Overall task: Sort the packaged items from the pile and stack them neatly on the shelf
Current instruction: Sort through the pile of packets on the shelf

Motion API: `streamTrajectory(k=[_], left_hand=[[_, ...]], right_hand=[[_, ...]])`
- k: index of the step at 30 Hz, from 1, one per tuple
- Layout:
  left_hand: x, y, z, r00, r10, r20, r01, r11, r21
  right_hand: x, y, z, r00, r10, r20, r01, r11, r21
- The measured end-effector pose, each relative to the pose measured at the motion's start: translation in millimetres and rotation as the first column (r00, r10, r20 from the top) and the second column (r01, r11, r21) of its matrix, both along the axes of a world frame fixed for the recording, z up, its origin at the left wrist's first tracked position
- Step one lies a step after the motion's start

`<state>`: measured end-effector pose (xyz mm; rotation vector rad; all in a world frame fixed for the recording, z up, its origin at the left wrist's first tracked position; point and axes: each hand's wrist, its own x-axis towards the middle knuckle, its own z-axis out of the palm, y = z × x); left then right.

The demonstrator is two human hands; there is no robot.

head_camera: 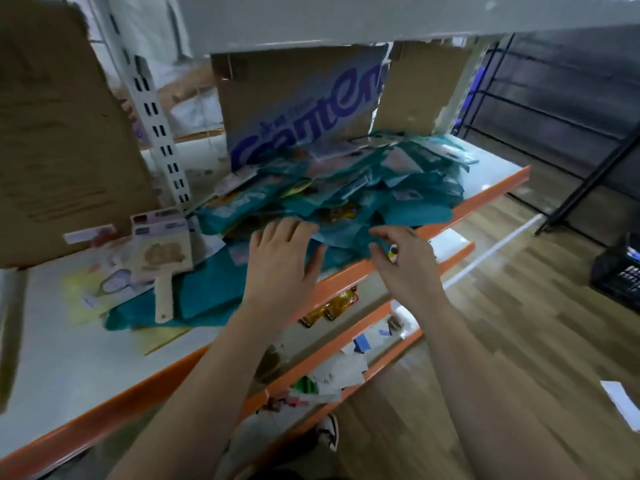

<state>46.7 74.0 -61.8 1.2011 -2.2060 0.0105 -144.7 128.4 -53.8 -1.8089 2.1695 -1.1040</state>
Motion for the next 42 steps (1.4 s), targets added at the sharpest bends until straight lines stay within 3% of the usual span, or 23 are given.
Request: streamTrajectory(k=[5, 12, 21, 25, 31, 36, 42], left_hand=[[-88.0, -57.3, 3.0, 0.995, -0.082, -0.061, 0.076, 0.993, -0.094], [-191.2, -122.7, 15.2, 0.982, -0.185, -0.037, 0.171, 0.958, -0.231], [-288.1, -162.9, 12.6, 0.987, -0.160, 0.018, 0.161, 0.983, -0.084], [-333.5, -175.9, 9.9, 0.998, -0.026, 0.058, 0.030, 0.997, -0.076], [-386.9, -176.0, 10.0, 0.983, 0.171, 0.065, -0.169, 0.985, -0.029], [-408.5, -163.9, 8.3, 0.945, 0.324, 0.046, -0.326, 0.945, 0.034], [-411.3, -143.3, 2.6, 0.863, 0.499, 0.076, -0.503, 0.863, 0.049]], right_hand=[[-78.0, -43.2, 4.9, 0.997, -0.076, -0.024, 0.075, 0.996, -0.052], [-176.7, -103.8, 11.4, 0.992, -0.126, -0.020, 0.124, 0.989, -0.082], [-303.8, -163.7, -10.2, 0.992, -0.094, 0.086, 0.105, 0.985, -0.134], [-361.6, -198.9, -12.3, 0.996, -0.001, 0.090, 0.009, 0.995, -0.095], [-433.3, -248.4, -9.5, 0.963, 0.260, 0.074, -0.261, 0.965, 0.005], [-448.6, -296.6, -6.1, 0.862, 0.501, 0.079, -0.507, 0.858, 0.087], [-430.2, -362.1, -3.3, 0.698, 0.714, -0.058, -0.678, 0.685, 0.266]])
